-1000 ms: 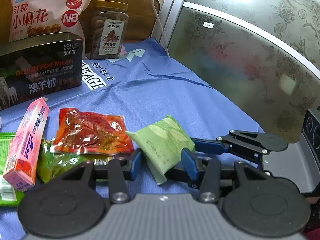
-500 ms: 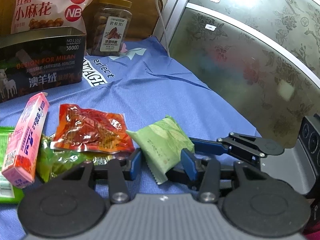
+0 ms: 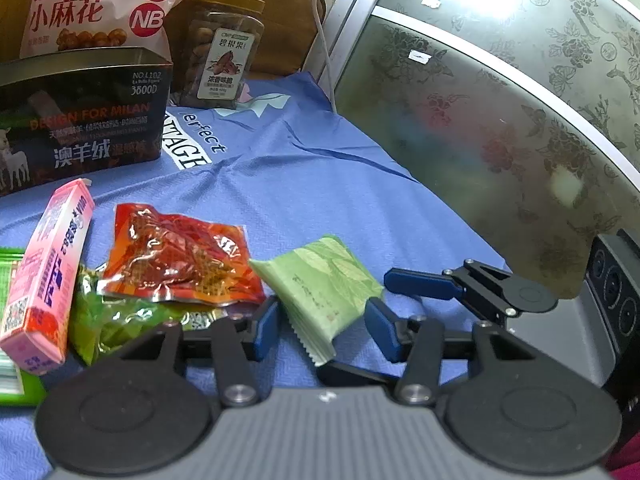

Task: Organize snacks
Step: 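Grasp the pale green packet with the left tool, then lift the green packet with the left tool and drop it into the tin box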

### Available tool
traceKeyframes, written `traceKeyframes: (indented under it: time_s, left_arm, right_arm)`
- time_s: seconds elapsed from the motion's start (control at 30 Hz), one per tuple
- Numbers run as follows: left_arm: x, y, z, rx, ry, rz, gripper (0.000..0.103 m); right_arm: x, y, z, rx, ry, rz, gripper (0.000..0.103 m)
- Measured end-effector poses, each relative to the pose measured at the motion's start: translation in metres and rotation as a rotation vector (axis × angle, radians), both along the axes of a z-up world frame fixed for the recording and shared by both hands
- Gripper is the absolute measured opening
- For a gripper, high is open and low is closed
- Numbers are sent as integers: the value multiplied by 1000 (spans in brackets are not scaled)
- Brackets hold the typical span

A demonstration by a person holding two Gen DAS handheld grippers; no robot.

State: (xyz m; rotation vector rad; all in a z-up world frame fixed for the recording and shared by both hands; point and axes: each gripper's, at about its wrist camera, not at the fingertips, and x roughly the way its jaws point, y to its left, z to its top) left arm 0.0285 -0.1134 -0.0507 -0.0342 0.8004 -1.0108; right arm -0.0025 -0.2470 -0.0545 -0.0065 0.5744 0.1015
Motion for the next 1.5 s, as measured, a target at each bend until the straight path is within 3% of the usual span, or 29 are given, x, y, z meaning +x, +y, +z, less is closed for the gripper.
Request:
traceKeyframes:
  time_s: [0.43,0.57,0.67,0.83,1.1,1.5]
  left_arm:
    - [1,-1,-1,-3,8,-10,55]
    - [1,-1,-1,-27,36,-50,77]
    - [-2,-3,-1,-19,23,-64,80]
    - [-7,-4,0,0,-12,-63,75]
    - [-7,1,2,9,-36,-21,54]
    - [-12,6,8,-19,-95,-19,52]
  right_arm:
    - [0,2,0,-5,5,-5,101]
    - [0,4,1,-15,1,-7,101]
    - [-1,5,1,-24,-8,1,99]
    - [-7,8,2,-24,-47,72,72]
    - [-14,13,3,-75,-91,47,47]
    - [-19,12,3,-90,-138,4,28]
